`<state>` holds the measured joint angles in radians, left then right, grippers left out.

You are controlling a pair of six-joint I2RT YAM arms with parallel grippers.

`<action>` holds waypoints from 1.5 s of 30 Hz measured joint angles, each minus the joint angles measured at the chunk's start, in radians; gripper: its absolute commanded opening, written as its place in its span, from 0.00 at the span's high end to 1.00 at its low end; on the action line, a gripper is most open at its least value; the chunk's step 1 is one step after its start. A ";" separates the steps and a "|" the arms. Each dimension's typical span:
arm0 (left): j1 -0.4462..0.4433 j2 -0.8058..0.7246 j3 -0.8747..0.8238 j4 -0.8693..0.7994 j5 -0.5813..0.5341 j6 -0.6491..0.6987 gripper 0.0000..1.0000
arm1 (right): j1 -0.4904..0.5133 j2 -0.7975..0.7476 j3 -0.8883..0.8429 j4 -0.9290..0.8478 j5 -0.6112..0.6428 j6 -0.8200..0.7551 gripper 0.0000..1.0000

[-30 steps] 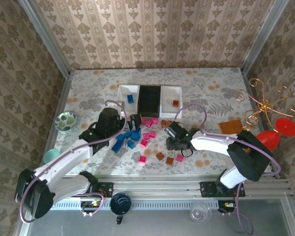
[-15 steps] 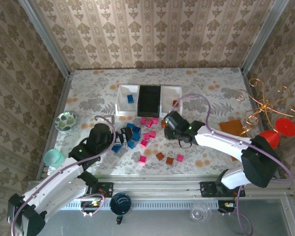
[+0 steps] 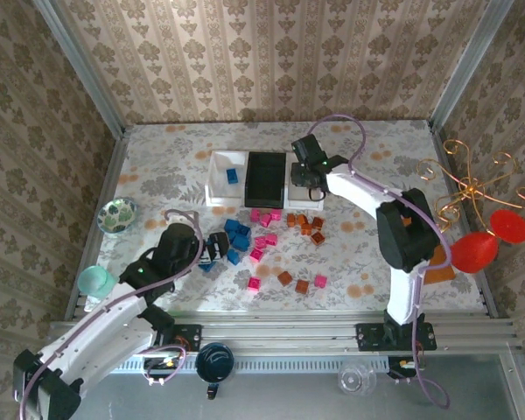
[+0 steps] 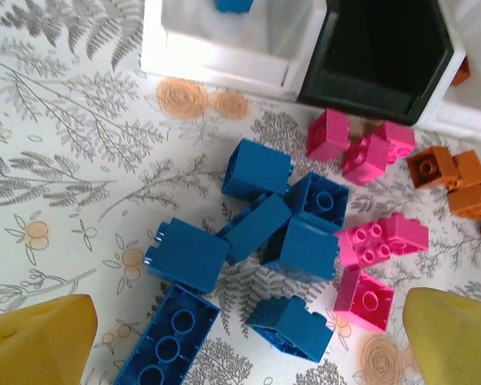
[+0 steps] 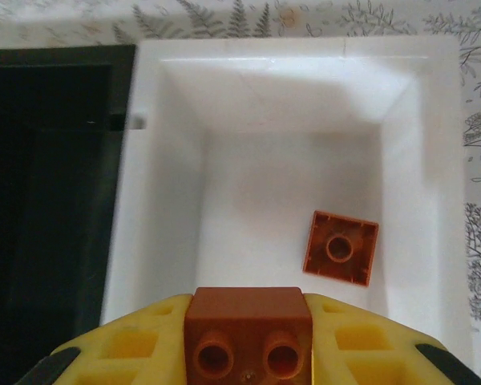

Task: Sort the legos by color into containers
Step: Place the lego in the container, then pick up the lego from the middle-left of the table.

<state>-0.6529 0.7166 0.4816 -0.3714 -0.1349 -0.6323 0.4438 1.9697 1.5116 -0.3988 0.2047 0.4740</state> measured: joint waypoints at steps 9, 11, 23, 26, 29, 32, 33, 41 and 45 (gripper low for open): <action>-0.117 0.185 0.040 -0.025 0.132 0.018 0.07 | -0.018 0.004 0.029 -0.030 -0.019 -0.007 0.27; -0.193 0.232 0.053 -0.042 0.146 0.023 0.08 | -0.008 -0.051 -0.027 -0.021 -0.023 -0.007 0.27; -0.420 0.554 0.140 -0.066 0.141 0.045 0.16 | 0.043 -0.306 -0.343 0.048 -0.042 0.021 0.26; -0.444 0.629 0.178 -0.062 0.125 0.059 0.18 | 0.043 -0.356 -0.385 0.058 -0.047 0.026 0.26; -0.460 0.691 0.207 -0.058 0.116 0.072 0.23 | 0.043 -0.412 -0.407 0.061 -0.049 0.027 0.26; -0.460 0.732 0.222 -0.052 0.108 0.086 0.32 | 0.043 -0.463 -0.419 0.067 -0.052 0.027 0.25; -0.460 0.738 0.226 -0.057 0.103 0.090 0.35 | 0.043 -0.476 -0.423 0.071 -0.052 0.027 0.25; -0.475 0.743 0.230 -0.062 0.090 0.097 0.63 | 0.043 -0.510 -0.455 0.088 -0.052 0.028 0.25; -0.485 0.726 0.230 -0.060 0.090 0.095 0.73 | 0.043 -0.511 -0.473 0.090 -0.052 0.031 0.25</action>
<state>-1.1381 1.4429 0.7113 -0.4316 -0.0452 -0.5369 0.4870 1.4590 1.0386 -0.3092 0.1524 0.5049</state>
